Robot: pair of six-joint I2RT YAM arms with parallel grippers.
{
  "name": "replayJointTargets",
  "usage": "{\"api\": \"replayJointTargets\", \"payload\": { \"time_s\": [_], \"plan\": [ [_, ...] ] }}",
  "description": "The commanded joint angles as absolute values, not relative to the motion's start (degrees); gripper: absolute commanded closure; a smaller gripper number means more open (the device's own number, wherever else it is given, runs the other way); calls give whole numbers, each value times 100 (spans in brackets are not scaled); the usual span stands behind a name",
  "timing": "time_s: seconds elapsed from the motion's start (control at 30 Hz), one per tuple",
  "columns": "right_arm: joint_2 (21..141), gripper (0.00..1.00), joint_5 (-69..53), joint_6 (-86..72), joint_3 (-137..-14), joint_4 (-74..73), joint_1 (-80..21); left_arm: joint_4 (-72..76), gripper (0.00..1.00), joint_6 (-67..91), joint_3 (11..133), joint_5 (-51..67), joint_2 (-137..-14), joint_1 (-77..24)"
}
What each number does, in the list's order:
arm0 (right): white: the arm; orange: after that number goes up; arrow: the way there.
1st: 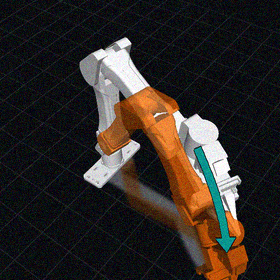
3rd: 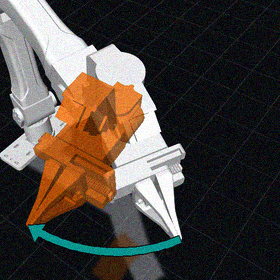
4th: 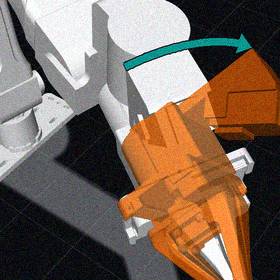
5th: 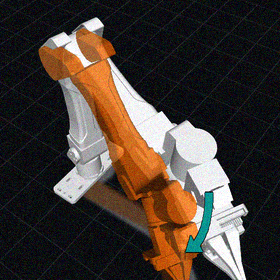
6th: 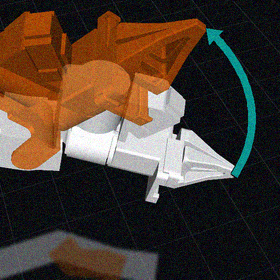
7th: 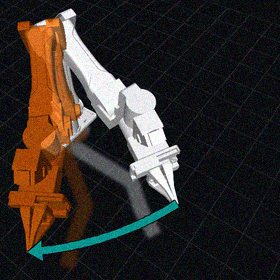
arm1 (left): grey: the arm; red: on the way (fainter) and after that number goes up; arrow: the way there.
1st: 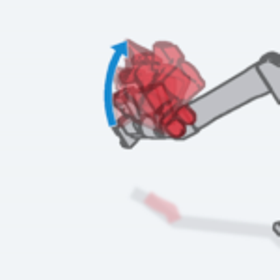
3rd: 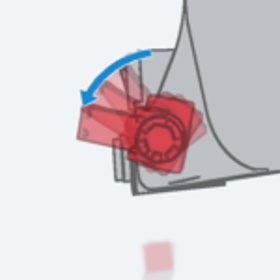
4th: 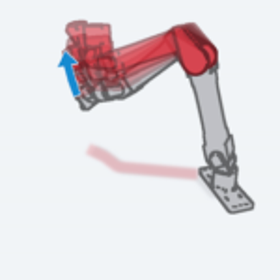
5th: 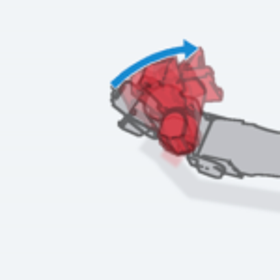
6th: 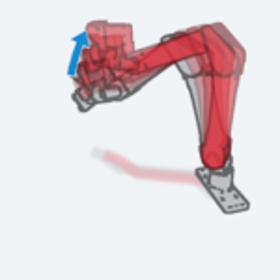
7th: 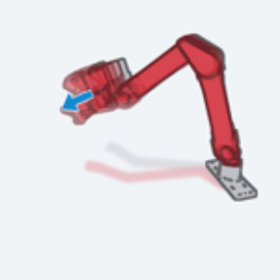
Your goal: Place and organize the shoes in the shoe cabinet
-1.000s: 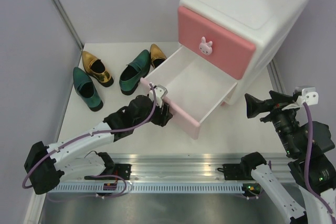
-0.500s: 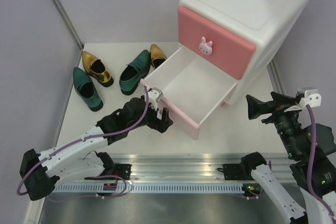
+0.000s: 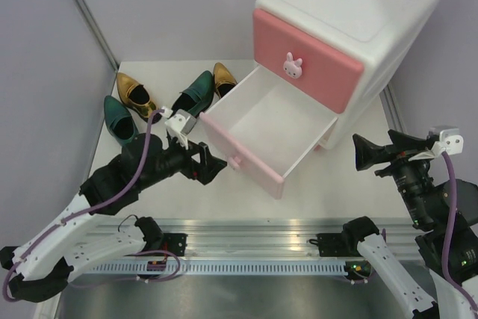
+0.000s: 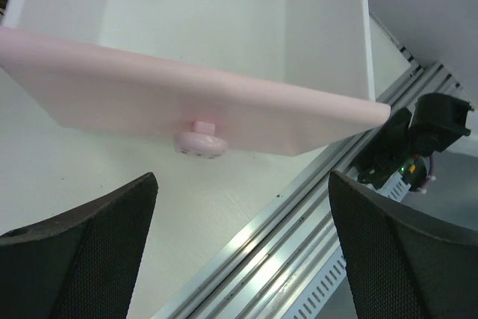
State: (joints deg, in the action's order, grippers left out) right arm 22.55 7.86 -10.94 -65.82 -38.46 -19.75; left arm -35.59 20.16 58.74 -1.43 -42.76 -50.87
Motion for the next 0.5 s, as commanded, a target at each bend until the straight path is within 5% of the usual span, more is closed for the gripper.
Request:
{"api": "replayJointTargets", "payload": {
  "time_s": [0.0,0.27,0.47],
  "plan": [
    [2285,2,818,-1081,-6750,-3753,-1977,-4358,3,2382,6669,-817,-4692,-5115],
    [2320,2,282,-1099,-6803,-3823,-1960,-5939,3,3083,9197,-2835,-6484,-5045],
    [2312,2,-156,-1107,-6838,-3920,-1969,-6118,3,3463,9809,-2304,-7312,-3746]
  ]
}}
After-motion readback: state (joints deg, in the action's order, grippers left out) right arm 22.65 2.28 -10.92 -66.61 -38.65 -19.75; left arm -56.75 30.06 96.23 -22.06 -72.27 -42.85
